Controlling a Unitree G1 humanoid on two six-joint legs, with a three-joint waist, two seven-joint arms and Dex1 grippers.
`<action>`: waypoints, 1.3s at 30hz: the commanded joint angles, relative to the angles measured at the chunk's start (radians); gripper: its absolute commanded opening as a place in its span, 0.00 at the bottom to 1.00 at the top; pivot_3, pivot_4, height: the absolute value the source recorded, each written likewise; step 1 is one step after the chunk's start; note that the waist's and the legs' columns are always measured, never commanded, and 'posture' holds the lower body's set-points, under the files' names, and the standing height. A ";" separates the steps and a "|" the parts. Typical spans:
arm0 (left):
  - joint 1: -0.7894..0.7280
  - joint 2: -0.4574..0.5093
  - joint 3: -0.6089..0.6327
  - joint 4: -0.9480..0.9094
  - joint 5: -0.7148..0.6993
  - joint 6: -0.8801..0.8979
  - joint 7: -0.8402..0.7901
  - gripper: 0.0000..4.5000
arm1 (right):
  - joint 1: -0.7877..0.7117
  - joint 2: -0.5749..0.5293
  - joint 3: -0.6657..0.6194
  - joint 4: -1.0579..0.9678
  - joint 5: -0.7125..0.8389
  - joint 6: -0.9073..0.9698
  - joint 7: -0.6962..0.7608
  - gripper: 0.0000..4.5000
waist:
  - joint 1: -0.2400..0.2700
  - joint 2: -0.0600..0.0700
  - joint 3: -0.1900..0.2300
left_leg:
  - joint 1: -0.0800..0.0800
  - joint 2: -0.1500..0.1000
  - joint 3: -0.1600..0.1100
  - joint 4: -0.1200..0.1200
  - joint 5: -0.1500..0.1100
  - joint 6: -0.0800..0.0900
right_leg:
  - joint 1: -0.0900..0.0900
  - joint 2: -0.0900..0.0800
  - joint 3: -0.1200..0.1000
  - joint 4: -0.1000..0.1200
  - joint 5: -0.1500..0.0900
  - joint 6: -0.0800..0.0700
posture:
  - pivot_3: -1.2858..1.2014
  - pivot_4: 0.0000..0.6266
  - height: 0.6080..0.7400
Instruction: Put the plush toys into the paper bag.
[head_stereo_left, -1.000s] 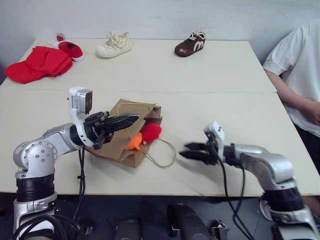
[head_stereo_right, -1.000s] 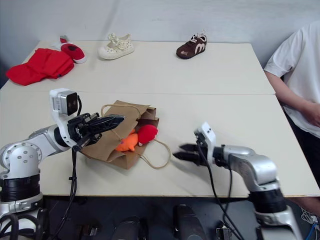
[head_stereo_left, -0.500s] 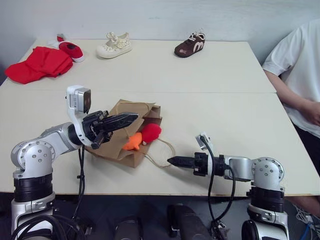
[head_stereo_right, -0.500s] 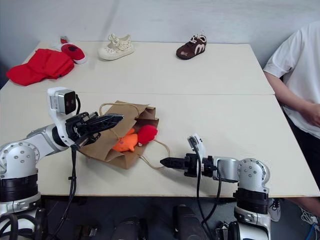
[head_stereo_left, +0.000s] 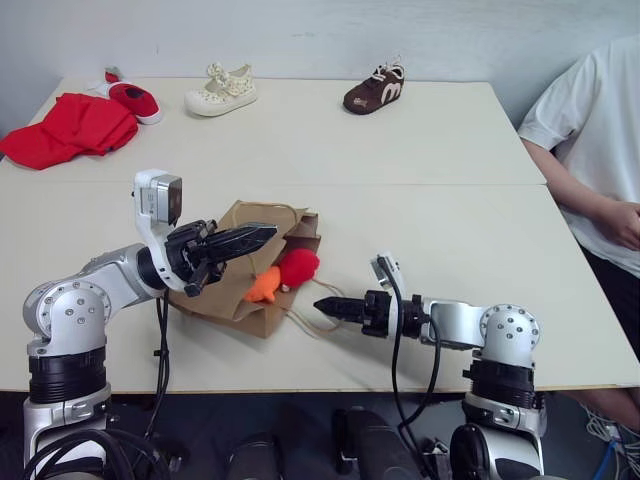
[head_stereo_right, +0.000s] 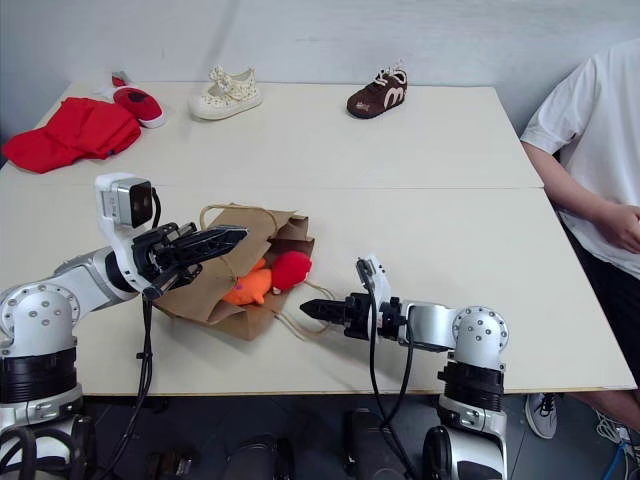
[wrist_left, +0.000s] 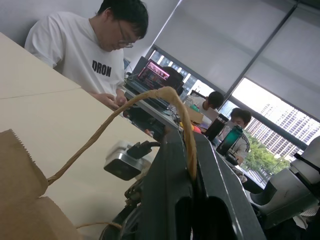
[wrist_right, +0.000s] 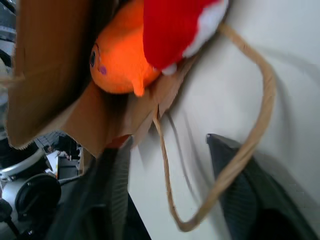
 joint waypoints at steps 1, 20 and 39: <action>-0.027 0.003 0.000 -0.015 -0.002 -0.025 -0.014 0.00 | -0.043 -0.051 -0.057 -0.036 0.122 -0.004 0.020 0.25 | 0.000 0.000 0.000 | 0.000 0.000 0.000 0.000 0.000 0.000 | 0.000 0.000 0.000 0.000 0.000 0.000 | 0.52 0.24 1.00; -0.158 -0.053 0.048 0.202 0.098 -0.216 -0.003 0.00 | -0.345 -0.533 0.103 0.036 0.671 -0.419 0.003 0.00 | 0.003 0.003 0.002 | -0.008 0.001 -0.003 0.002 0.000 0.000 | -0.005 0.001 -0.003 -0.001 0.000 0.001 | 0.52 0.24 1.00; -0.112 -0.072 0.021 0.088 0.076 -0.150 0.005 0.55 | -0.113 -0.642 0.079 0.015 0.390 -0.456 0.303 0.90 | 0.024 0.003 0.002 | -0.010 0.000 -0.005 0.004 0.000 0.001 | -0.005 0.000 -0.004 -0.001 0.001 0.003 | 0.52 0.24 1.00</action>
